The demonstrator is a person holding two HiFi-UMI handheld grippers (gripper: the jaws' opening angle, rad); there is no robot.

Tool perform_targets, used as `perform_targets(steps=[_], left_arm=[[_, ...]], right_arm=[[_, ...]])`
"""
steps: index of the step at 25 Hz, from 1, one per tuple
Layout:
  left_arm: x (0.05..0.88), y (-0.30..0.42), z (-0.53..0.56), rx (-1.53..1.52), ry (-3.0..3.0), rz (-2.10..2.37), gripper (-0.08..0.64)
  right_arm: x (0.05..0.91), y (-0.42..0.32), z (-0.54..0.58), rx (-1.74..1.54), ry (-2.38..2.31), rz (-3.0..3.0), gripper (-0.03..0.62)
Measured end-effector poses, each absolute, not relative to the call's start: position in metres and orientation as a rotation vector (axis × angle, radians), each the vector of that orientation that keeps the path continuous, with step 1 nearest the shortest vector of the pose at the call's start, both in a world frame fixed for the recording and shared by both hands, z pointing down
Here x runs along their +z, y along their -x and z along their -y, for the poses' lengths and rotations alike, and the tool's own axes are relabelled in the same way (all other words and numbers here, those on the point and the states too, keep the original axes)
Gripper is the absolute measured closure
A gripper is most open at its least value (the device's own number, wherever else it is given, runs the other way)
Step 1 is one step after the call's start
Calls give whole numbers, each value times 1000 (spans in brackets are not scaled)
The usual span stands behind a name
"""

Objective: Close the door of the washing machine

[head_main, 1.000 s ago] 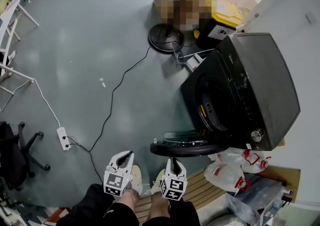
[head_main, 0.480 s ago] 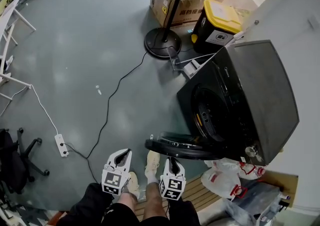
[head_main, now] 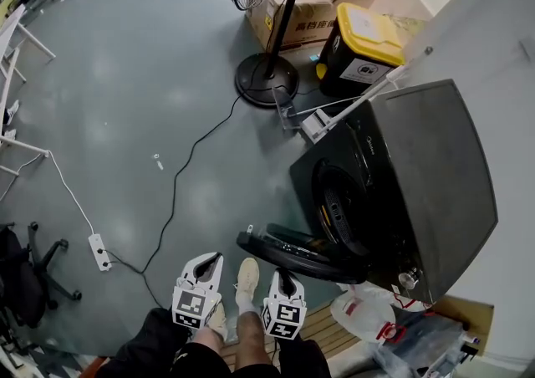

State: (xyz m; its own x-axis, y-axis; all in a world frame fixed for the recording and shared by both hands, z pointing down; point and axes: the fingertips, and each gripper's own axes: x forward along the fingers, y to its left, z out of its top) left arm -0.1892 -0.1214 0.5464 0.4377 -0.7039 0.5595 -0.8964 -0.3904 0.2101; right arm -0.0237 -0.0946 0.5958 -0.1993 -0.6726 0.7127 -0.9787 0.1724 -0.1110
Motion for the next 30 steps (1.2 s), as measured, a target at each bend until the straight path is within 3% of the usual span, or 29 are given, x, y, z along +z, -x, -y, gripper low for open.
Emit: perform_targets(steps=[30], left_arm=[[565,125,267,547,-2209,1357,535]], right_arm=[[601,-64,262,733,-1678,1923,575]])
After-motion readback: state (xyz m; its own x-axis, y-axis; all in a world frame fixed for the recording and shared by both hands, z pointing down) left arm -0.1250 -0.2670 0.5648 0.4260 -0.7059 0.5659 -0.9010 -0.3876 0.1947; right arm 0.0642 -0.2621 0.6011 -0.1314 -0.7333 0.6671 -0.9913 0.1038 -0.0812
